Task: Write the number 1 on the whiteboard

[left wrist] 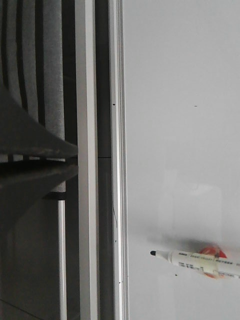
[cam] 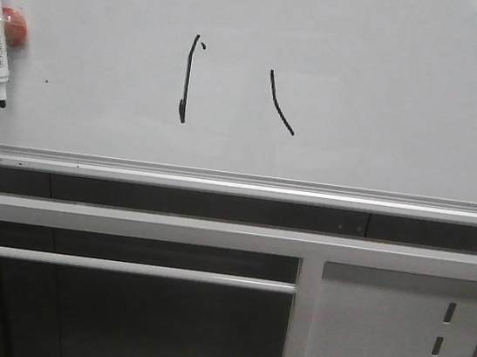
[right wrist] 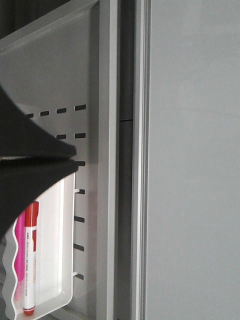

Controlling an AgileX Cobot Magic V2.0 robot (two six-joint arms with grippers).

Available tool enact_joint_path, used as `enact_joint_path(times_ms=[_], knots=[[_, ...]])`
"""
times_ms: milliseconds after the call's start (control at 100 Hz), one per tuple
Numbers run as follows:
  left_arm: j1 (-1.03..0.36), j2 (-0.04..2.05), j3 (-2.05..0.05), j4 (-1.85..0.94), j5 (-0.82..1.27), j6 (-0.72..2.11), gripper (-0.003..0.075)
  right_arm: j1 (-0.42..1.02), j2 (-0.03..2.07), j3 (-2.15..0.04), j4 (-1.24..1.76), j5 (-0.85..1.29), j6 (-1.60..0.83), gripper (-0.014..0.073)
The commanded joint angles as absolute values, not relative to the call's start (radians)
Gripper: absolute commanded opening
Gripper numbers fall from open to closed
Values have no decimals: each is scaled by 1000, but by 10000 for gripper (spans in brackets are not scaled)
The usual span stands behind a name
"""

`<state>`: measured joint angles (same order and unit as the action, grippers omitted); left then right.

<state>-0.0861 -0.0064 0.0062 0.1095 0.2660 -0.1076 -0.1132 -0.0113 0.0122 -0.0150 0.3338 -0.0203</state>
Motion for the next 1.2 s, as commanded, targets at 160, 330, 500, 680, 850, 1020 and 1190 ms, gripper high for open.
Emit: enact_joint_path(times_ms=[160, 330, 500, 680, 850, 1020, 1190], knots=[[-83, -33, 27, 155, 287, -153, -18, -114, -29, 41, -21, 315, -31, -79], [-83, -33, 27, 155, 287, -153, -18, -114, -29, 41, -21, 315, -31, -79], [-83, -33, 27, 114, 283, -116, -18, -114, -29, 41, -21, 315, -31, -79], [-81, -33, 27, 31, 279, -22, -18, -114, -29, 41, -21, 315, -31, -79], [-81, -33, 27, 38, 279, -22, -18, -114, -29, 41, -21, 315, -31, -79], [-81, -33, 27, 39, 277, -22, -18, -114, -29, 41, -21, 315, -31, -79], [-81, -33, 27, 39, 277, -22, -18, -114, -29, 41, -21, 315, -31, -79]])
